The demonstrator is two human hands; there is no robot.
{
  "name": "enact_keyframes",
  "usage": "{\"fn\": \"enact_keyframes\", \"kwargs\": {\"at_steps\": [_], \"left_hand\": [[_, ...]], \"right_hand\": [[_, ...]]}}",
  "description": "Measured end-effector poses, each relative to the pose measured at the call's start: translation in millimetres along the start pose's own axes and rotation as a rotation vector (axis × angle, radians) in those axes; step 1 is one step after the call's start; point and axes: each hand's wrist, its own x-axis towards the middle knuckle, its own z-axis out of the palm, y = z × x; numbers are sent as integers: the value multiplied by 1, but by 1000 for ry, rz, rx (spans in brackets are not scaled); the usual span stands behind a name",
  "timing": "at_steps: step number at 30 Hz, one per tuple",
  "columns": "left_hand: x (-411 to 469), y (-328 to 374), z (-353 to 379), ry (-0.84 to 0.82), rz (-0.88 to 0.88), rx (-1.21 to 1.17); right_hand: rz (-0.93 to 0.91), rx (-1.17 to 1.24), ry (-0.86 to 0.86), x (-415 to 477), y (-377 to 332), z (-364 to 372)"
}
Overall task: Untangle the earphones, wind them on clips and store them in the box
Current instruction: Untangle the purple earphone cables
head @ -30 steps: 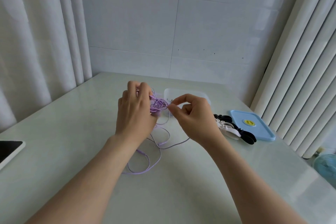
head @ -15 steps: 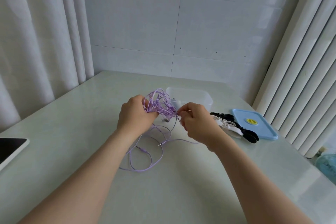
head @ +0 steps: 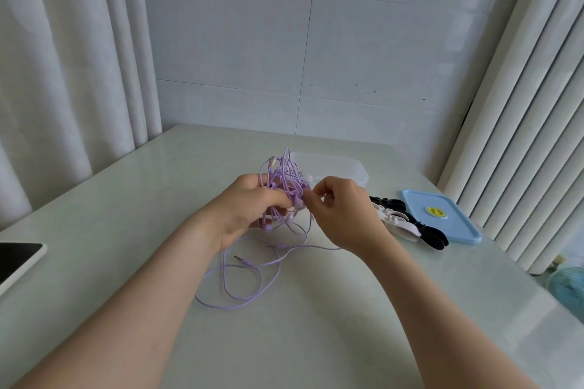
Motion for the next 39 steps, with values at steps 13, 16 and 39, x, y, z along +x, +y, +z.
{"fn": "enact_keyframes", "kwargs": {"at_steps": [13,16,39], "left_hand": [[11,-13,-1,74,140,2],[10,-11,3,60,164,6],[12,-14,4,165,143,-13]], "right_hand": [[18,79,-47,-2,-4,-4],[60,181,-58,-3,-3,-7],[249,603,-184,-6,-13,-14]]}}
